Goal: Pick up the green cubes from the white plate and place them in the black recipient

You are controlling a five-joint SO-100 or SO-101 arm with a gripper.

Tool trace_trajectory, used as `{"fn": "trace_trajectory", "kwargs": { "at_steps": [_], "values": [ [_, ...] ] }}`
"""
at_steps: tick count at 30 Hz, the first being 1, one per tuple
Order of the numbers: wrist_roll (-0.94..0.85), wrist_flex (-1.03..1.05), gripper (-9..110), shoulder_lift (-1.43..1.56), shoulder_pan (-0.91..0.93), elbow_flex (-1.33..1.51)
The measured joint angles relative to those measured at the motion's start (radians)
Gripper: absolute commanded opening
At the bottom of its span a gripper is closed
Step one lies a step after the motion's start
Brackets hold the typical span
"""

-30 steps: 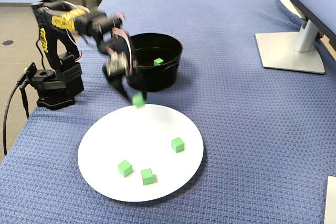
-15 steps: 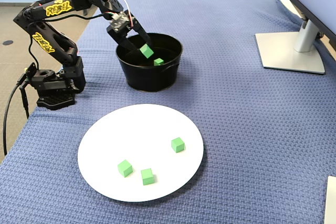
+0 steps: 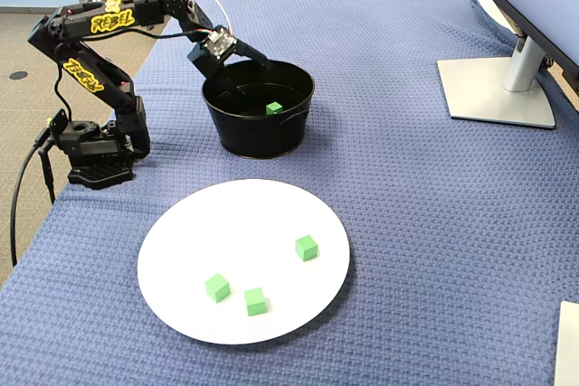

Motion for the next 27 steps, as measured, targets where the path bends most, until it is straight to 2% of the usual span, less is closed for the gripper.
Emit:
{"fn": "trace_trajectory", "kwargs": {
  "at_steps": [4,8,15,20,23,27],
  "values": [
    [-0.018,0.000,28,-0.049,0.169,-0.084],
    [-0.109,0.000,35,-0.183,0.413,-0.245],
    [-0.253,0.000,35,-0.492,0.807,-0.565],
    [-0.354,-0.028,37,-0.618,0.914,-0.615],
    [-0.408,-0.086,30,-0.681,0.956,-0.617],
    [-0.393,-0.150,29,-0.752,0.986,-0.617]
  ]
}}
